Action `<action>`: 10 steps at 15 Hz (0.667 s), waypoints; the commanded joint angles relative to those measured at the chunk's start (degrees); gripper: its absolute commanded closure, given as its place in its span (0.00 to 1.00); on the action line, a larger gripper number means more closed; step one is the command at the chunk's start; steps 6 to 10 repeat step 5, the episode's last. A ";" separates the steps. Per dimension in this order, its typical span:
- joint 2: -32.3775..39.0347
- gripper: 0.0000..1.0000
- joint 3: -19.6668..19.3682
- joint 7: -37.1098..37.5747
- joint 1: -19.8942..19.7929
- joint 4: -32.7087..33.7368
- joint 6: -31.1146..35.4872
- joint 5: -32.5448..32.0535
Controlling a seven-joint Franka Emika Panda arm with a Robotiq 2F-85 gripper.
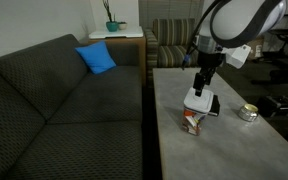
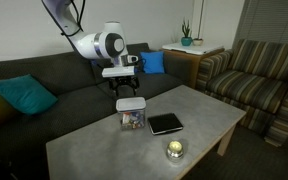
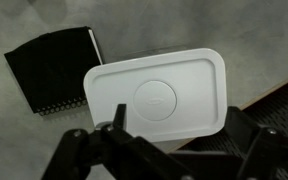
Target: Place the white lid on top of the clear food container
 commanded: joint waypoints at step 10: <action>-2.25 0.00 -1.95 0.89 1.43 -3.64 1.56 -3.11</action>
